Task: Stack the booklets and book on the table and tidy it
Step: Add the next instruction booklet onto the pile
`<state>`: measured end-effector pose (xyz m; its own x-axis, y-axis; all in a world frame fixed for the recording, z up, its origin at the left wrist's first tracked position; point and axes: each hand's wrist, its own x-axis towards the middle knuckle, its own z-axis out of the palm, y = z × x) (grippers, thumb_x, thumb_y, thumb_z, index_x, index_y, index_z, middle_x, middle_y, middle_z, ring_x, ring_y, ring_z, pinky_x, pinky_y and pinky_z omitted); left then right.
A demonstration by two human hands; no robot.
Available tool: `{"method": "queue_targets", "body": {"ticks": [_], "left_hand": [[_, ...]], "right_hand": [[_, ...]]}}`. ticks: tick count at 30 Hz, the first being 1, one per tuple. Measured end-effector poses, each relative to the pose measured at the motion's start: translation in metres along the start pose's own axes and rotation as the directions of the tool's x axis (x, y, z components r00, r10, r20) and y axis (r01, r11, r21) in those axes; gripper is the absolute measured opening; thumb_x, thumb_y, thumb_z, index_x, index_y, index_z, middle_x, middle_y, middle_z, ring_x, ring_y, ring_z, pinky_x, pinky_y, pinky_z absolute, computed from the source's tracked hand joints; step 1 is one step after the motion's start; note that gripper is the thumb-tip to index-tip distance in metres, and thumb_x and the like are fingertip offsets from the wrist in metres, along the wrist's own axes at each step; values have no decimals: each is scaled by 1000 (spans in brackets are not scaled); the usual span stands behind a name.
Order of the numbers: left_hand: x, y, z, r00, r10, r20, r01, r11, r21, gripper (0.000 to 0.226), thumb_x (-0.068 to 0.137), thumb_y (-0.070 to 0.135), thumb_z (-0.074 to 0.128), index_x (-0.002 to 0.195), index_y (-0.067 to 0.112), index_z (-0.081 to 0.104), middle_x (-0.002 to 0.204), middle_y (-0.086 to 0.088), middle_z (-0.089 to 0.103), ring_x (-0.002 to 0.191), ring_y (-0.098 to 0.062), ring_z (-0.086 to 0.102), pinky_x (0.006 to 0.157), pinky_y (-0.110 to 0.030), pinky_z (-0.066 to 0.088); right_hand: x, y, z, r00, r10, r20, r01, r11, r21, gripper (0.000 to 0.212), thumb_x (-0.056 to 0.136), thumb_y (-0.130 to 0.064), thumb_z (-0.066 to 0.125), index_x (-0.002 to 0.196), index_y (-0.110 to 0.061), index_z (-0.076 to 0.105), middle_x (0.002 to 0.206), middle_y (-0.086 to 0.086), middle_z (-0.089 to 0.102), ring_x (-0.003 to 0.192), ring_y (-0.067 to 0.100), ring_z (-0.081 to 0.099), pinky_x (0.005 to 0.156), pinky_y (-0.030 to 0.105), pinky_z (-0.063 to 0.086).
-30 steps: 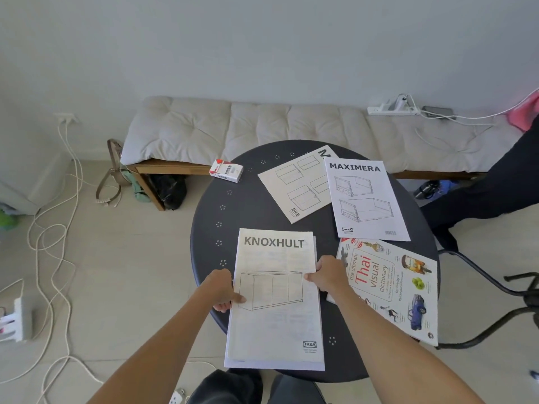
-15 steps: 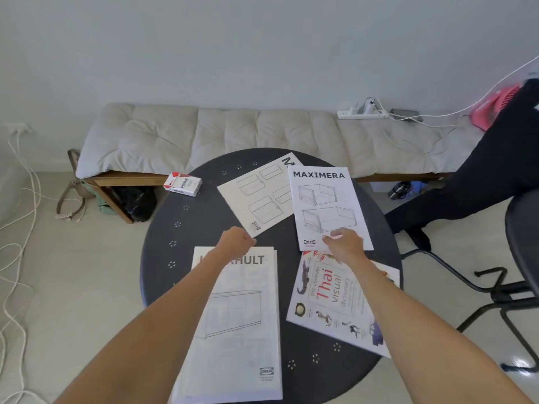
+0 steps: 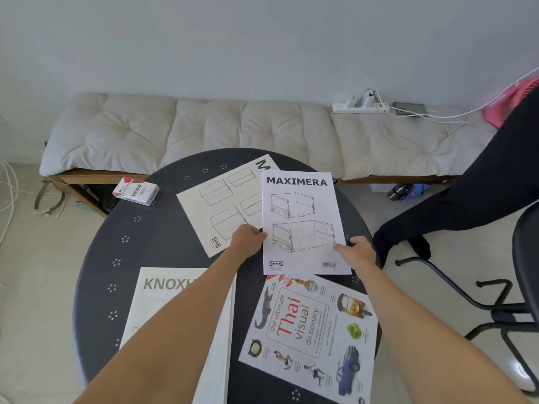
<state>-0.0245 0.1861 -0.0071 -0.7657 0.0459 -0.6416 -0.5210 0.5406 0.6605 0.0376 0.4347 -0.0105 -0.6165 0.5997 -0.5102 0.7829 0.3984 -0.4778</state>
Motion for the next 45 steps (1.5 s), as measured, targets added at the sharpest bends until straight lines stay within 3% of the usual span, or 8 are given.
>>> {"method": "queue_targets", "body": {"ticks": [5,8,12,17,22,32,37,45], "left_hand": [[6,2,13,1000,-31,-3,30,991,-130,10,89,18,60,90,9,55,106,-12,64,102,-35,65,85,-50,56],[7,2,13,999,-33,32,39,981,-190,25,90,14,58,115,9,53,120,-12,65,105,-33,65,84,-48,57],[2,7,5,992,-9,125,49,944,-325,20,93,8,54,110,19,52,113,-9,69,90,-24,67,52,-28,59],[-9,6,-23,983,71,170,4,914,-405,28,93,5,54,118,18,52,109,-6,68,91,-23,67,52,-27,60],[-29,-19,-67,964,115,240,-1,904,-427,30,92,6,56,118,19,54,109,-10,71,100,-30,69,80,-42,59],[-89,-121,-158,972,81,219,5,930,-368,30,87,-2,56,112,14,59,105,-6,71,93,-22,68,73,-28,57],[-115,-176,-176,987,-6,160,57,948,-314,21,91,7,58,112,7,62,107,-11,70,92,-26,69,75,-33,57],[-146,-240,-183,992,-75,99,98,962,-256,5,87,0,61,85,2,64,93,-18,72,71,-24,71,61,-29,61]], "right_hand": [[9,-4,15,999,19,-36,-15,995,99,50,81,-32,72,117,-9,47,99,3,52,85,20,50,65,30,38],[12,-6,17,999,40,0,-39,991,126,39,79,-33,73,103,-9,54,98,5,60,80,21,56,63,30,43],[13,-7,14,994,67,85,-83,975,208,22,78,-30,76,74,-16,59,96,8,69,75,22,61,56,27,44],[0,-15,4,988,55,146,-113,900,421,15,80,-16,76,85,-12,62,99,11,69,86,29,66,75,41,57],[-35,-38,9,976,5,219,-138,791,596,26,86,-2,66,111,-5,66,106,15,69,89,30,65,67,34,53],[-156,-50,89,960,-172,222,53,888,457,21,88,0,60,103,-15,57,105,9,68,92,28,67,82,44,57],[-210,-22,138,957,-187,223,96,927,362,31,86,-2,59,111,-19,53,107,7,62,84,22,62,53,25,44],[-260,20,171,946,-157,283,92,969,230,29,87,-5,61,109,-22,52,104,-1,61,86,16,61,56,24,47]]}}
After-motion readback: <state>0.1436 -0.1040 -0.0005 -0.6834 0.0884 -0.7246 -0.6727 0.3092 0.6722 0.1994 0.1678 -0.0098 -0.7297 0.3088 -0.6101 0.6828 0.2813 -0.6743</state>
